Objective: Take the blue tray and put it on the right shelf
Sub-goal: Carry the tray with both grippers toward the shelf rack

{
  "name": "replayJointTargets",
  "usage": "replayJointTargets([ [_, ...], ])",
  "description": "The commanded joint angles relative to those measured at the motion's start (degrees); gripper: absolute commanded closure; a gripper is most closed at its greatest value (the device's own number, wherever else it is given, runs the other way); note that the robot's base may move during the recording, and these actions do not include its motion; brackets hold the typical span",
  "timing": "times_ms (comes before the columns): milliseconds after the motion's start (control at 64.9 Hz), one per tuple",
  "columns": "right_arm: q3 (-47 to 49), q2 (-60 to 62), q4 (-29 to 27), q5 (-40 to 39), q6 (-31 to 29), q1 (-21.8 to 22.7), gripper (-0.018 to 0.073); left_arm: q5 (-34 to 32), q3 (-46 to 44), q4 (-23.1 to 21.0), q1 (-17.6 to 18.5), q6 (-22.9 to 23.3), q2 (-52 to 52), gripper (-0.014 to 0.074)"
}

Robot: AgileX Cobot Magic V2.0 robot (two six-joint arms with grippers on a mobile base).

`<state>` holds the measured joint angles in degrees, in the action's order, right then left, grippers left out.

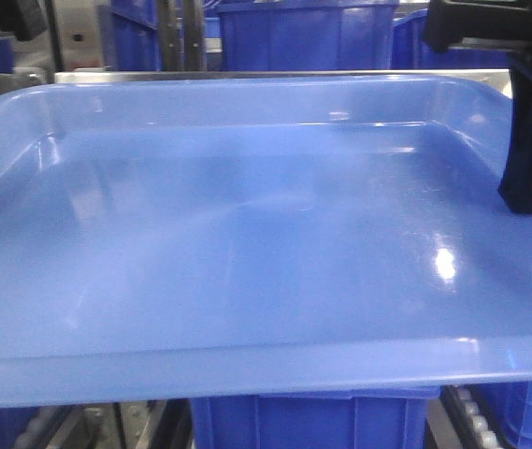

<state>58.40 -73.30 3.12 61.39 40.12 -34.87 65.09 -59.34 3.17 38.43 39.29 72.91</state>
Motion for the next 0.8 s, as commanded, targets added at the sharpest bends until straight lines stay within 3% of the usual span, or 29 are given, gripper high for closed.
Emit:
replayJointTargets([
  [0, 1.62, 1.58, 0.6, -0.93, 0.33, -0.02, 0.0412, -0.09, -1.42, 0.43, 0.45, 1.13, -1.45, 0.0617],
  [786, 1.62, 1.58, 0.6, -0.93, 0.33, -0.02, 0.0412, -0.09, -1.42, 0.43, 0.45, 1.13, -1.45, 0.0617],
])
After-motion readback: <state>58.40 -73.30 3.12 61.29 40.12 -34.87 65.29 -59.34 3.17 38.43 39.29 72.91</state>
